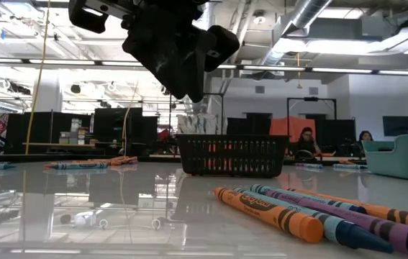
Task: Sort crayons
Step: Put the orange crayon into the orange bin
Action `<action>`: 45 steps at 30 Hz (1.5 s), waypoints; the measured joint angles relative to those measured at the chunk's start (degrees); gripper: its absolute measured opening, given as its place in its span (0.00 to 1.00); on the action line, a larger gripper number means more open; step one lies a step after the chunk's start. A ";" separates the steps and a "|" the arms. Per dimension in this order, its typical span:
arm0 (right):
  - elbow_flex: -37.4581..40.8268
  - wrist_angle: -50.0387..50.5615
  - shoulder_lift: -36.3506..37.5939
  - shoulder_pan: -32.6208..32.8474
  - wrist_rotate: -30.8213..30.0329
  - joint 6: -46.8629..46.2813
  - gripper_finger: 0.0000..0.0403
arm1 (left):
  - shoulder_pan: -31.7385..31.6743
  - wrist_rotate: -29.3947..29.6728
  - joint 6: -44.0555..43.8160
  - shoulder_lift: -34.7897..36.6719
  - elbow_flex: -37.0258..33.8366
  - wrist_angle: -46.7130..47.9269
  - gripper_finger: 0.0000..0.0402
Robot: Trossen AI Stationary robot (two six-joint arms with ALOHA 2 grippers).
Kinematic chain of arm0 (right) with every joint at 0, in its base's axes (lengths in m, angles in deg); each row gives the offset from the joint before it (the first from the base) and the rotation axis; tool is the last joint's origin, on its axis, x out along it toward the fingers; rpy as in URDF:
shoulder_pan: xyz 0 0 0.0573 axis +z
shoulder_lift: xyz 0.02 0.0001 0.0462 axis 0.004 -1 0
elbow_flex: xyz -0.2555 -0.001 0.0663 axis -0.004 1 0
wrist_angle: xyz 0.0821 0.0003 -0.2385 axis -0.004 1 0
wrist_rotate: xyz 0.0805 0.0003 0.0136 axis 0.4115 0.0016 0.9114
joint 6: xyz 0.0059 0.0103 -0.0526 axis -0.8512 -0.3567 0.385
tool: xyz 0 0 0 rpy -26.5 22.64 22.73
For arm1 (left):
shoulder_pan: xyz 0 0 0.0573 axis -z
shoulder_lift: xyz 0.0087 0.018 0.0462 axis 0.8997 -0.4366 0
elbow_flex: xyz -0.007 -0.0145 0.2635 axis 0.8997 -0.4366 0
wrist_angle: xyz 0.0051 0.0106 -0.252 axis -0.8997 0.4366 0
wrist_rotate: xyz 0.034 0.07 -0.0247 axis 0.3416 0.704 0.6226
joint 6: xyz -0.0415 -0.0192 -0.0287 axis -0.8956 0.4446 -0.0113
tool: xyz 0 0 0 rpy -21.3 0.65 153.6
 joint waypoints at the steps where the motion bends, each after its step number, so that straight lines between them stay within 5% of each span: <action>1: -1.35 1.37 -1.34 0.00 0.79 0.01 0.29 | 0.00 -0.02 0.00 0.00 0.00 -0.29 0.20; 12: -6.61 8.23 -11.40 -0.80 6.19 -1.18 0.29 | 0.00 -0.30 -0.02 -0.02 0.00 -1.81 0.20; 32: -0.14 0.95 -11.43 -0.92 5.66 -4.76 0.29 | 0.00 -0.28 -0.48 -0.07 0.00 -1.12 0.20; 41: -0.12 1.60 -11.46 -1.23 6.06 -4.55 0.03 | 0.00 -0.26 -0.31 -0.07 0.00 -0.88 0.20; 45: -0.10 2.25 -11.44 -1.41 6.57 -4.98 0.01 | 0.00 0.93 -0.21 -0.07 0.00 -0.88 0.20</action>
